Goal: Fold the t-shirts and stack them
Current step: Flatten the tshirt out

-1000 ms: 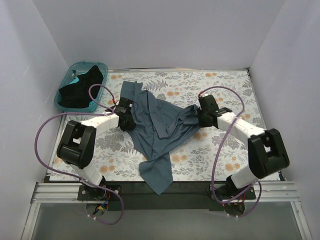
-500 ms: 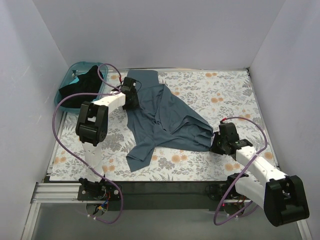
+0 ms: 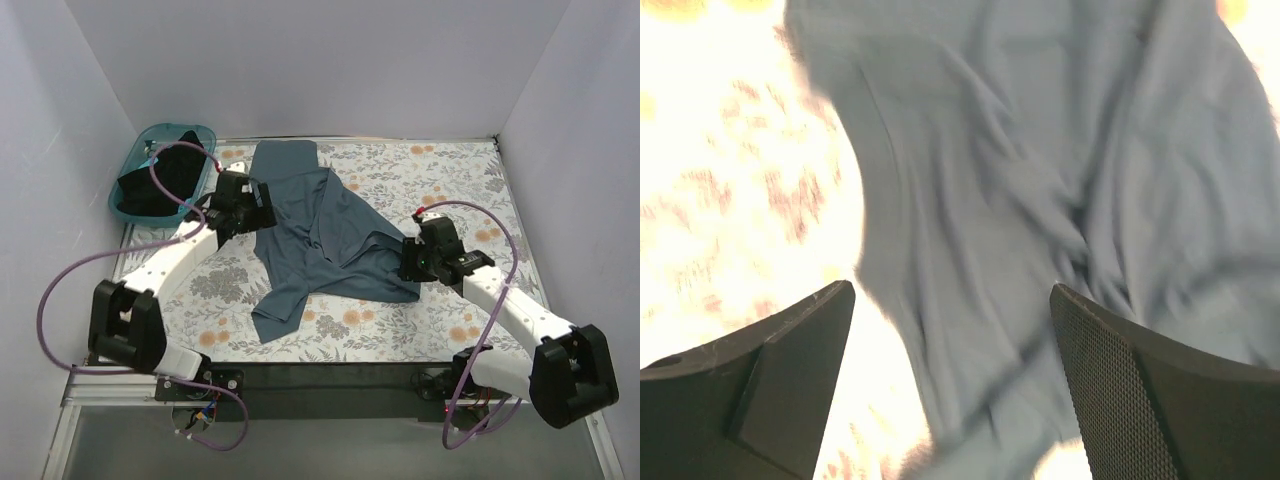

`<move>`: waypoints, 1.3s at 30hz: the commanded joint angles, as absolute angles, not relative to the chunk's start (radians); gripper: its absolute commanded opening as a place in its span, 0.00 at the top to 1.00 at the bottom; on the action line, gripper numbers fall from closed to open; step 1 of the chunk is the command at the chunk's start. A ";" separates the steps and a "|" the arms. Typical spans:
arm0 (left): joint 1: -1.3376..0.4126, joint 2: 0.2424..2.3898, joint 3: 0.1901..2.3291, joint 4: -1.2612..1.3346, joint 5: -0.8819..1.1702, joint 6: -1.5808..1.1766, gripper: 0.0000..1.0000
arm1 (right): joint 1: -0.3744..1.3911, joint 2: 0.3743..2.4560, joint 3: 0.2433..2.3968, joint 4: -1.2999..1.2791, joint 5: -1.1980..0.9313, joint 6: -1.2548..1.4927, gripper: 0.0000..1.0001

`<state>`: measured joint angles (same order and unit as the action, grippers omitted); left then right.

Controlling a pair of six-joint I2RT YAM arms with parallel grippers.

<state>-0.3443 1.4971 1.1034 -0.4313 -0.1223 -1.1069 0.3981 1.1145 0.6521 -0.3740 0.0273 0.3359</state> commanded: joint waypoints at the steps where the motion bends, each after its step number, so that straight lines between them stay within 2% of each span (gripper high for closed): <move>1: -0.373 1.331 0.959 -0.469 -0.063 -1.186 0.27 | 0.454 1.207 0.738 -0.370 0.097 0.284 0.60; 5: -0.387 1.212 0.807 -0.489 -0.025 -1.232 0.26 | 0.504 1.340 0.816 -0.370 0.138 0.282 0.60; 11: -0.390 1.115 0.741 -0.531 -0.057 -1.226 0.27 | 0.563 1.482 0.896 -0.402 0.187 0.304 0.60; 23: -0.390 1.037 0.689 -0.540 -0.044 -1.241 0.27 | 0.634 1.548 0.904 -0.512 0.373 0.318 0.61; 26: -0.390 1.040 0.695 -0.540 -0.044 -1.238 0.27 | 0.634 1.531 0.900 -0.525 0.414 0.314 0.70; 27: -0.390 1.042 0.695 -0.540 -0.043 -1.238 0.27 | 0.634 1.523 0.897 -0.529 0.425 0.314 0.81; 30: -0.390 1.035 0.703 -0.541 -0.037 -1.241 0.27 | 0.629 1.477 0.879 -0.549 0.481 0.319 0.99; 33: -0.388 1.029 0.710 -0.540 -0.029 -1.243 0.27 | 0.583 1.404 0.851 -0.589 0.526 0.344 0.99; 39: -0.390 1.078 0.747 -0.520 -0.012 -1.230 0.29 | 0.296 1.114 0.677 -0.578 0.433 0.489 0.99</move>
